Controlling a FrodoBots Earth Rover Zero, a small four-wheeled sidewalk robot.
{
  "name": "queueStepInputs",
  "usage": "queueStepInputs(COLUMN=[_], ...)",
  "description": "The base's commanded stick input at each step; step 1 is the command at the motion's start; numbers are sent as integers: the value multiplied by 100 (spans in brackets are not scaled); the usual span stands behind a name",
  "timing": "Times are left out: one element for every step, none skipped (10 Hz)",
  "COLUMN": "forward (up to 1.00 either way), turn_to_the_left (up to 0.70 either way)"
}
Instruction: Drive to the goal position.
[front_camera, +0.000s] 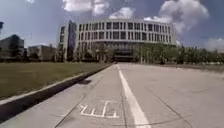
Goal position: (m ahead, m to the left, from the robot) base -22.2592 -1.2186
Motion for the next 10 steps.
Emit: queueStepInputs(forward=[0,0,0,0,0,0,0,0,0,0], turn_to_the_left=[-75,-75,-75,-75,-75,-75,-75,-75,-75,-75])
